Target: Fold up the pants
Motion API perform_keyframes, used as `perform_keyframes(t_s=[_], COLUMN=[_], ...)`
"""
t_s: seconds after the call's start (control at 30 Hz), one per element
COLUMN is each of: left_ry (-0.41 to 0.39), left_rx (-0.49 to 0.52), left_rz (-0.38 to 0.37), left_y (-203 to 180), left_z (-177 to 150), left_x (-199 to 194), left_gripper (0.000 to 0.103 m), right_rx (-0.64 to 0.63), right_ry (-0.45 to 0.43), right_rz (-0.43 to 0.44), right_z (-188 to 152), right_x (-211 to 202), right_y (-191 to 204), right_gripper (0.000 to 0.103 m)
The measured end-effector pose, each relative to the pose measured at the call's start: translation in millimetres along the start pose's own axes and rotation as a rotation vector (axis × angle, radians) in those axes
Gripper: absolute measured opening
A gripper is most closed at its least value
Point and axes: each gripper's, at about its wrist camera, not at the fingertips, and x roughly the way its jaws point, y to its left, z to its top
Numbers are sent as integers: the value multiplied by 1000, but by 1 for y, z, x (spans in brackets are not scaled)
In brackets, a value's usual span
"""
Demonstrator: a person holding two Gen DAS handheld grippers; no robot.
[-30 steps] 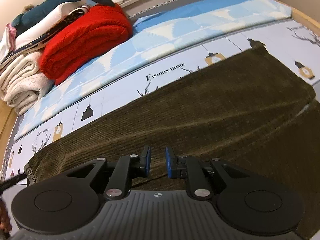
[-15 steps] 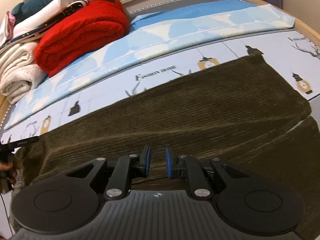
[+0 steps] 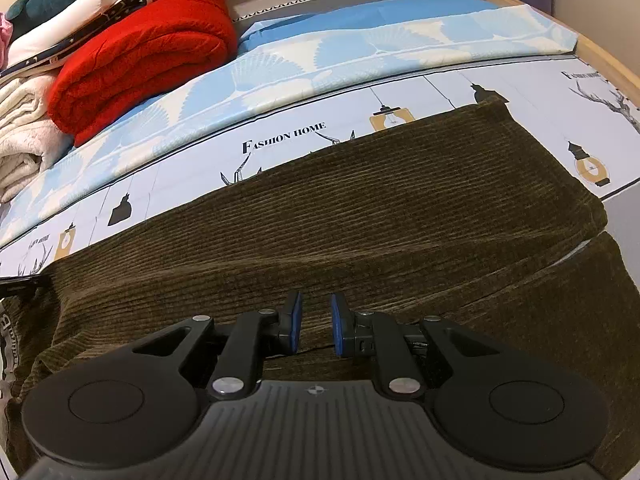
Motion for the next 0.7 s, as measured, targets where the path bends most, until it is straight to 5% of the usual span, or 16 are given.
perform_keyframes(t_s=[0.2,0.37,0.53,0.6,0.67,0.7], left_ry=[-68,-125,-69,-78,-79,-55], left_rx=[167,226,210,156,-48,-196], left_rz=[27,-11,-89,-88,-111,-143], left_y=[-36,-65,-71,-58,-25,-4], left_z=[-27,-95,-170,-182,-188,-191], left_x=[-97,-196,-234,-243,-247,-244], left_gripper=[11,9,4,8,29,48], right_rx=[49,93,95,95,111,129], right_ry=[-3,-8,-14,-17,-18,-19], right_rz=[8,14,23,20,14,13], right_z=[-1,-6,-17,-20,-22,-23], right_x=[-5,-15,-32,-38,-41,-43], right_y=[-6,-12,-16,-20,-26,-30], right_gripper=[17,17,17,17,17,17])
